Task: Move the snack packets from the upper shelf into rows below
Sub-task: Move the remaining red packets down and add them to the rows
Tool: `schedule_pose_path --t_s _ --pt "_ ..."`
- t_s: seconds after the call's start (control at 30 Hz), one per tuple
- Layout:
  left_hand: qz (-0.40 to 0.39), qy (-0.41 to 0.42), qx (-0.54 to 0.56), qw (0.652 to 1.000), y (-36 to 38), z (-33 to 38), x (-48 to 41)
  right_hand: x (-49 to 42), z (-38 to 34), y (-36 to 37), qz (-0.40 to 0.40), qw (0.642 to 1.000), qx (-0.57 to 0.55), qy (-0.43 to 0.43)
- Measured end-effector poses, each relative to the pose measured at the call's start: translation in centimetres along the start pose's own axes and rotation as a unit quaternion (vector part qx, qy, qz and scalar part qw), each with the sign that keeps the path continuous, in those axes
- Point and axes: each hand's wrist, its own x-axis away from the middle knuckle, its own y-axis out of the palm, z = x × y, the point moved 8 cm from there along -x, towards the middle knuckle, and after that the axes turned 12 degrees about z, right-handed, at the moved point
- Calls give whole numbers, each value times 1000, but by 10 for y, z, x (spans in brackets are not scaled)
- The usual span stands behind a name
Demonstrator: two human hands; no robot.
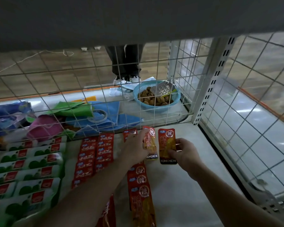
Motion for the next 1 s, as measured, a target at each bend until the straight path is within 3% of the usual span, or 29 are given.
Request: schedule_pose_path --t_s 0.27,0.43,0.63,1.0 --pt "26 43 -144 988 8 7 -18 -7 15 -16 2 1000 10 0" --pt "-3 51 -190 981 17 1 -23 -8 25 -25 2 1000 8 7" --pt "-40 44 -195 979 27 -6 -24 -11 30 -26 3 1000 14 8" --pt "-9 22 -144 989 20 -15 -37 -12 37 -20 -5 999 31 8"
